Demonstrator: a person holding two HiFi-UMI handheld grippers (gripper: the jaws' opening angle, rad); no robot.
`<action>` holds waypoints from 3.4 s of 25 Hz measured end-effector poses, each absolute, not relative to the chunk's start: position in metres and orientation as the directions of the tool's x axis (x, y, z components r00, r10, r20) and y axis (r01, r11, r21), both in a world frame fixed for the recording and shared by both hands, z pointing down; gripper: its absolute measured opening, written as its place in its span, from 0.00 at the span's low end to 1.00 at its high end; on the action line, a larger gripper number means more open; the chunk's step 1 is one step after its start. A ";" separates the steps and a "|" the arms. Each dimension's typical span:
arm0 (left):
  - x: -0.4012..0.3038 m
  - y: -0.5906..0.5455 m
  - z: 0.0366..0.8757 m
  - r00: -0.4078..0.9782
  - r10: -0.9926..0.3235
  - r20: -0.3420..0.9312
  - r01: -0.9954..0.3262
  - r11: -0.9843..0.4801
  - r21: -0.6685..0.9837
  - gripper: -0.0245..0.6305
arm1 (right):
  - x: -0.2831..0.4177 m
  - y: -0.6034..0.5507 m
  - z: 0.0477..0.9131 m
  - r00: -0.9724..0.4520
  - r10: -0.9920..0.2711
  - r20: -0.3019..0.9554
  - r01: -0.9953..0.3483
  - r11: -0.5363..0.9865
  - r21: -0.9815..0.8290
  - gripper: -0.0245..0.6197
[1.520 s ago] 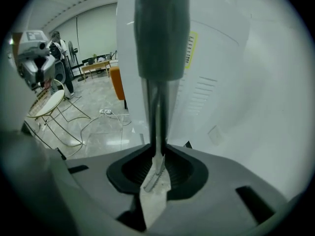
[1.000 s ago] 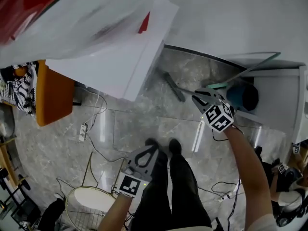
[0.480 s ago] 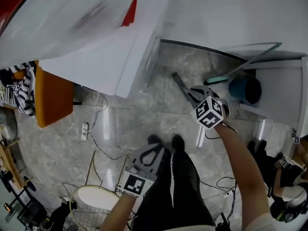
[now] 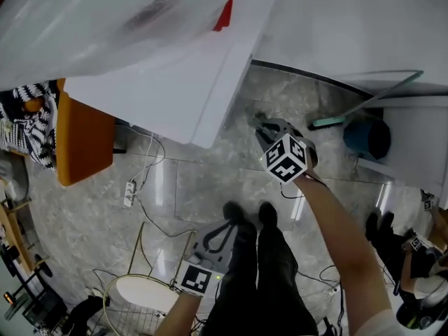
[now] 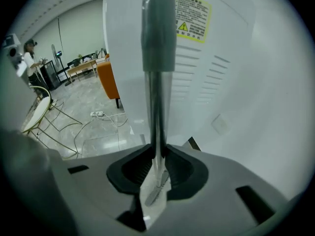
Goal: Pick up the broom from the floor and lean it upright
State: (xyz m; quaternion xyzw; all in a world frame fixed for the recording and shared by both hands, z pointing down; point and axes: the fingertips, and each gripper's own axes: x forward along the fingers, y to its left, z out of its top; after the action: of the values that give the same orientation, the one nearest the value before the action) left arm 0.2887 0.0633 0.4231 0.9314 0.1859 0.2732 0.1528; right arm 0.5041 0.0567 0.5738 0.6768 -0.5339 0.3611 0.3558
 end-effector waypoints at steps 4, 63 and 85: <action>0.284 0.053 0.429 0.779 0.409 0.475 0.225 -0.890 0.398 0.07 | 0.506 0.039 0.578 0.188 -0.482 0.856 -0.975 -0.196 0.104 0.17; 0.213 0.085 0.040 0.877 0.317 0.361 0.222 -0.934 0.281 0.07 | 0.315 0.189 0.028 0.380 -0.774 0.507 -0.913 -0.400 0.073 0.04; 0.098 0.206 -0.044 0.941 0.176 0.290 0.104 -0.963 0.248 0.07 | 0.197 0.331 -0.044 0.336 -0.871 0.358 -0.936 -0.352 0.020 0.04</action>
State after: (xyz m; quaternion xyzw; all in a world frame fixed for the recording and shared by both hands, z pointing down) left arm 0.0983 0.2059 -0.0445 0.9783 0.0715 0.1566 0.1153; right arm 0.1970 0.3307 -0.0435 0.8095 -0.5580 0.1442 0.1119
